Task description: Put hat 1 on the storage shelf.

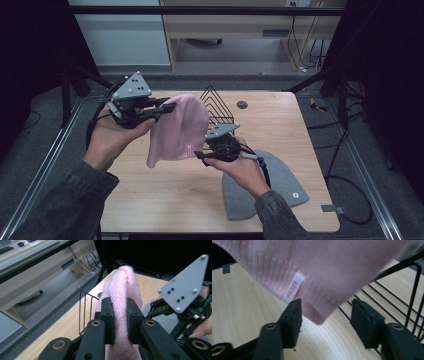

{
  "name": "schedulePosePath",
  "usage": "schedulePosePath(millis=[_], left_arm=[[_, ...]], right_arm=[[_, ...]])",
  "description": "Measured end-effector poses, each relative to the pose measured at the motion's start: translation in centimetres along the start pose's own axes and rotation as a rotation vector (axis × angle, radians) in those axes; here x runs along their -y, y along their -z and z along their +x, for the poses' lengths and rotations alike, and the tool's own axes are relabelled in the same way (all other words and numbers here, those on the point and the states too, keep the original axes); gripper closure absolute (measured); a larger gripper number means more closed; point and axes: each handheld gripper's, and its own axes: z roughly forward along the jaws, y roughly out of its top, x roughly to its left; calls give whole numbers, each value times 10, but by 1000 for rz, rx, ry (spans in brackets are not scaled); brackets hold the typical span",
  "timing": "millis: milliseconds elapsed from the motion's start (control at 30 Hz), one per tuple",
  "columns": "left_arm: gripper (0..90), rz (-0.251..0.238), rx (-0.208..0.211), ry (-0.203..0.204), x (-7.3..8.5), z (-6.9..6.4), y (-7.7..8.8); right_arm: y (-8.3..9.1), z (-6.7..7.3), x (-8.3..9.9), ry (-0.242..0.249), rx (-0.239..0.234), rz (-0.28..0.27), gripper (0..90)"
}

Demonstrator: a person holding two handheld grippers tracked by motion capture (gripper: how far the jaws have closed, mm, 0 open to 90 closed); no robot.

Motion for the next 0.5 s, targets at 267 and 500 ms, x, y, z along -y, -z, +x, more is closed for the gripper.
schedulePosePath(millis=[267,500], left_arm=[[793,9,-8,26,5,11,-9],[789,-15,9,81,8,28,-20]], right_arm=[[4,-3,-3,26,-35,-22,802],[15,-13,-12,54,-38,-11,833]])
